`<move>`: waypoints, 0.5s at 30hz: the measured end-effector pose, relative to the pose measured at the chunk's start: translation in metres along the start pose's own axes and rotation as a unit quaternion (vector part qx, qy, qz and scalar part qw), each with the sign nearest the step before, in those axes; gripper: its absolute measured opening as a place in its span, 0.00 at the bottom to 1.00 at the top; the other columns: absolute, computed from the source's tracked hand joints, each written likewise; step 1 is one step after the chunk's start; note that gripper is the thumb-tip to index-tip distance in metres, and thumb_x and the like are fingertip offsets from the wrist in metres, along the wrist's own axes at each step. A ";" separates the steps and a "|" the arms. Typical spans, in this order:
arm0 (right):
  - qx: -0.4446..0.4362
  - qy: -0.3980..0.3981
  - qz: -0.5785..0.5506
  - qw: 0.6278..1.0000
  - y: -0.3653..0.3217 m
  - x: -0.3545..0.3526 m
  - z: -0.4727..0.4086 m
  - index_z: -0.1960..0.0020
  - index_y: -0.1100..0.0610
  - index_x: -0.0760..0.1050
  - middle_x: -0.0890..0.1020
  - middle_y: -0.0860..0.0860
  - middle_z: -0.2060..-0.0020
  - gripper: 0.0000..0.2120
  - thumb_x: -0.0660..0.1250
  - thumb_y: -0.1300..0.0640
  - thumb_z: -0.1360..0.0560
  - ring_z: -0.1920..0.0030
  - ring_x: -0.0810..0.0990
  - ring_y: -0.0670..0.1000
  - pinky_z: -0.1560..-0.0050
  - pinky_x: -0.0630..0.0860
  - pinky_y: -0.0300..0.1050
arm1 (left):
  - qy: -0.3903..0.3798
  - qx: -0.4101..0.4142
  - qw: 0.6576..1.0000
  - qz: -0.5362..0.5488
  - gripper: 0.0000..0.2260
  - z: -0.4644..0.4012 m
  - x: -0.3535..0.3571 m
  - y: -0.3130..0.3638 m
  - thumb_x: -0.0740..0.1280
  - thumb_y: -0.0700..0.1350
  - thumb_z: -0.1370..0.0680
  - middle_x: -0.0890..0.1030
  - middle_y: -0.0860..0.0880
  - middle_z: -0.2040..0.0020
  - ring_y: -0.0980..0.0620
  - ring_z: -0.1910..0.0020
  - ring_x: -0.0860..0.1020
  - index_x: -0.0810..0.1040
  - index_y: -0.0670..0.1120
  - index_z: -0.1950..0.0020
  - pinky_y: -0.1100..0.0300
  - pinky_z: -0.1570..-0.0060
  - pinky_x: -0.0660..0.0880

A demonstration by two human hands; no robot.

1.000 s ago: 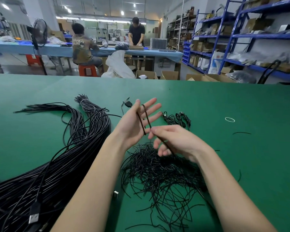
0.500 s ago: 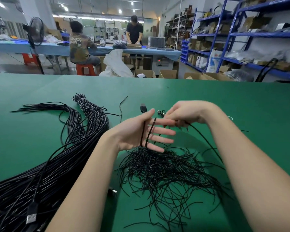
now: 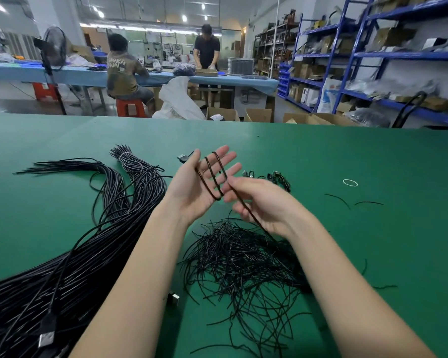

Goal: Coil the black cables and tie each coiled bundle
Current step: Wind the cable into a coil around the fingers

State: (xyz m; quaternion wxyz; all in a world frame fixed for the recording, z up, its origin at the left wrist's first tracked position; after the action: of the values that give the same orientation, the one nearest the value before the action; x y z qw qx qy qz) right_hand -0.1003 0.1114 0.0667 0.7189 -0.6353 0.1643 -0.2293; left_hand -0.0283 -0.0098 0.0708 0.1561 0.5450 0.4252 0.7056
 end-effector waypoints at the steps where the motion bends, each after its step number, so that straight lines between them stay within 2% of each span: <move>1: 0.021 -0.011 -0.006 1.000 0.008 -0.003 0.000 0.52 0.56 0.79 0.80 0.47 0.70 0.11 0.66 0.49 0.18 0.75 0.72 0.43 0.77 0.68 0.33 | -0.009 -0.001 1.000 0.007 0.25 0.001 0.001 -0.001 0.47 0.56 0.14 0.82 0.45 0.37 0.43 0.37 0.80 0.77 0.43 0.35 0.49 0.43 0.78; 3: 0.057 -0.027 0.028 0.998 0.018 -0.011 0.000 0.56 0.53 0.78 0.75 0.45 0.72 0.14 0.67 0.43 0.20 0.76 0.69 0.44 0.77 0.64 0.34 | -0.032 0.004 0.999 0.036 0.25 0.003 0.001 0.000 0.47 0.55 0.14 0.82 0.44 0.37 0.42 0.37 0.80 0.77 0.42 0.35 0.48 0.47 0.80; 7: 0.112 -0.090 0.074 0.987 0.027 -0.028 0.004 0.62 0.52 0.76 0.68 0.44 0.73 0.18 0.70 0.38 0.26 0.77 0.61 0.42 0.78 0.56 0.33 | -0.083 0.005 0.994 0.071 0.26 0.007 0.003 0.006 0.47 0.54 0.14 0.82 0.42 0.37 0.41 0.39 0.81 0.78 0.38 0.35 0.43 0.43 0.80; 10: 0.138 -0.103 0.136 0.976 0.020 -0.035 0.002 0.62 0.51 0.74 0.65 0.43 0.73 0.17 0.71 0.38 0.29 0.76 0.58 0.43 0.76 0.53 0.35 | -0.129 -0.031 0.990 0.042 0.29 0.009 0.010 0.001 0.47 0.54 0.14 0.83 0.40 0.39 0.42 0.41 0.82 0.83 0.37 0.42 0.50 0.47 0.82; 12: 0.133 -0.076 0.232 0.961 0.009 -0.042 0.000 0.62 0.52 0.75 0.67 0.44 0.73 0.16 0.73 0.42 0.26 0.75 0.59 0.44 0.74 0.55 0.37 | -0.149 -0.063 0.987 -0.014 0.30 0.011 0.012 -0.003 0.47 0.54 0.14 0.84 0.39 0.42 0.44 0.43 0.83 0.84 0.38 0.43 0.54 0.48 0.82; 15: 0.125 -0.041 0.343 0.930 -0.019 -0.051 -0.006 0.62 0.54 0.74 0.70 0.46 0.71 0.11 0.72 0.54 0.23 0.74 0.62 0.44 0.72 0.57 0.38 | -0.156 -0.104 0.975 -0.122 0.30 0.013 0.011 -0.009 0.48 0.55 0.14 0.84 0.39 0.43 0.45 0.43 0.84 0.85 0.39 0.43 0.55 0.49 0.82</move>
State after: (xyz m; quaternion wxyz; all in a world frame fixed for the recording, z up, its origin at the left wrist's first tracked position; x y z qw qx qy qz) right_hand -0.1488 0.1325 0.0821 0.8335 -0.4537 0.3130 0.0390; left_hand -0.0227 0.0090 0.0713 0.3614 0.5730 0.3835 0.6277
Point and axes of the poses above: each hand's wrist, its own z-axis away from the middle knuckle, its own x-axis out of the palm, y = z × x, the point moved 3 cm from there along -z, towards the middle knuckle
